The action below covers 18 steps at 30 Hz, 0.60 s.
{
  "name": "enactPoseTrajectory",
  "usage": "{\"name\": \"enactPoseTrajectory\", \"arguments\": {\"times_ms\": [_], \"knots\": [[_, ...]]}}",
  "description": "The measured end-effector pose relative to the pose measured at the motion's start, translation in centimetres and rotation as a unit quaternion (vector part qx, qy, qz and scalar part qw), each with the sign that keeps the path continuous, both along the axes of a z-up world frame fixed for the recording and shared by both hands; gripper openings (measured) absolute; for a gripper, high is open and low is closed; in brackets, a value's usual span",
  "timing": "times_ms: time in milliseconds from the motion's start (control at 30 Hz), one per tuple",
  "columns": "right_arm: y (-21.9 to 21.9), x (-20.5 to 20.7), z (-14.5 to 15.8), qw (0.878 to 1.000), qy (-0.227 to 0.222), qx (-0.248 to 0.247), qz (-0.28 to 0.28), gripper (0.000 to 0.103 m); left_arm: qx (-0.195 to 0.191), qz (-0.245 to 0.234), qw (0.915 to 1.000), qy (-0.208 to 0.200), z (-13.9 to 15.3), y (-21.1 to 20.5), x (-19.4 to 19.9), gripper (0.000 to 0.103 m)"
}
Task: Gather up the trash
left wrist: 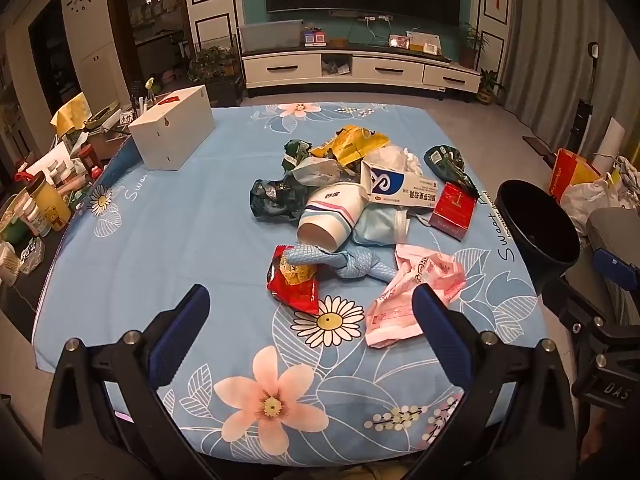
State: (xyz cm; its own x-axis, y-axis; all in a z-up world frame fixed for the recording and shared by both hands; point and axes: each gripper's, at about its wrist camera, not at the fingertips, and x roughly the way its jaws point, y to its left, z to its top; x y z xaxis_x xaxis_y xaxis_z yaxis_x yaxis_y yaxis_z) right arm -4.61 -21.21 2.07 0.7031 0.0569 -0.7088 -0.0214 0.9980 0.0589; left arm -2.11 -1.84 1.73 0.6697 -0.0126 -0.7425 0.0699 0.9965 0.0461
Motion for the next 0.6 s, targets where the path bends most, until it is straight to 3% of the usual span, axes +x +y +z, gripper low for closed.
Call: {"name": "enactPoseTrajectory", "arguments": {"times_ms": [600], "knots": [[-0.11,0.03,-0.12,1.000,0.000,-0.001,0.000,0.101,0.001,-0.002,1.0000,0.000,0.07,-0.02,-0.02,0.101]]}}
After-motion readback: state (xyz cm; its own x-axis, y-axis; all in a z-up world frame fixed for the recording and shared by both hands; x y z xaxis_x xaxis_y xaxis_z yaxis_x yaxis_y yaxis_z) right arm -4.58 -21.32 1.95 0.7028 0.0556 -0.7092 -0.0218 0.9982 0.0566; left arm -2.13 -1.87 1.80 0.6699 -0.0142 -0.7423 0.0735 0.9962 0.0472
